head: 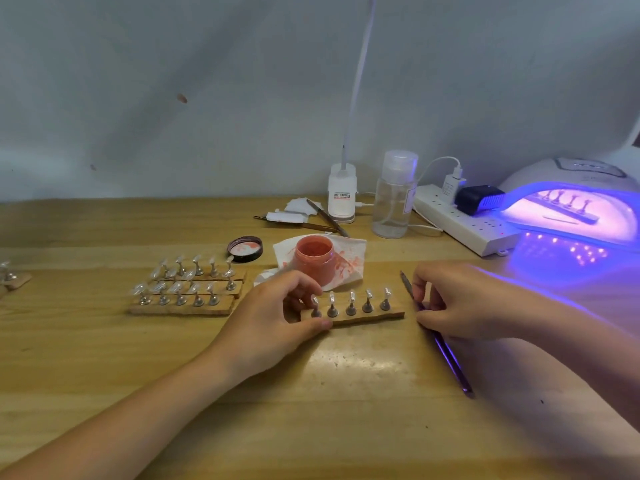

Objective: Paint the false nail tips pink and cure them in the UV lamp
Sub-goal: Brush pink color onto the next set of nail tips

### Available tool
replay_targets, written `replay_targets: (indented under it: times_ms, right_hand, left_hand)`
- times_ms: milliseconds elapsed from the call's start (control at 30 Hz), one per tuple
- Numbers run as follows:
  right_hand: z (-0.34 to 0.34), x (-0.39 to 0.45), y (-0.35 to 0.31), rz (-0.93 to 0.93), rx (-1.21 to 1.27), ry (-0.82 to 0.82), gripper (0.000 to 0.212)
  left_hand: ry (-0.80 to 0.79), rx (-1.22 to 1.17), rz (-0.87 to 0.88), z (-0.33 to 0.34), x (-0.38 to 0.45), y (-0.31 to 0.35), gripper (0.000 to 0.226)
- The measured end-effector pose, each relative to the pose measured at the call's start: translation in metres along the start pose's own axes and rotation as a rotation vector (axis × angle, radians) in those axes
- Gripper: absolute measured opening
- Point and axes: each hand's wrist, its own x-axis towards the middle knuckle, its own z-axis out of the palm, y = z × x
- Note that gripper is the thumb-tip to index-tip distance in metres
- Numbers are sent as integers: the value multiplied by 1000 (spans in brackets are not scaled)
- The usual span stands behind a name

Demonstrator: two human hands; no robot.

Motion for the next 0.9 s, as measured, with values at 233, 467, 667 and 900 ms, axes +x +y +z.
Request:
replay_targets:
  times_ms: [233,467,667,900]
  right_hand:
    - [-17,-6,1,-40,335,57,23]
    - [-40,-4,4,-130,2023,16,31]
    - [-36,16,-19,-69,1690,238,30]
    - [-34,55,-51,-32,1204,189,69]
  left_hand:
    - [-4,-60,-38,2,1,-1,29]
    - [71,-44,-30,4,-3,-1,26]
    - [141,-20,-36,5,-2,-2,27]
    - [186,-25,-50,3,-1,-3,26]
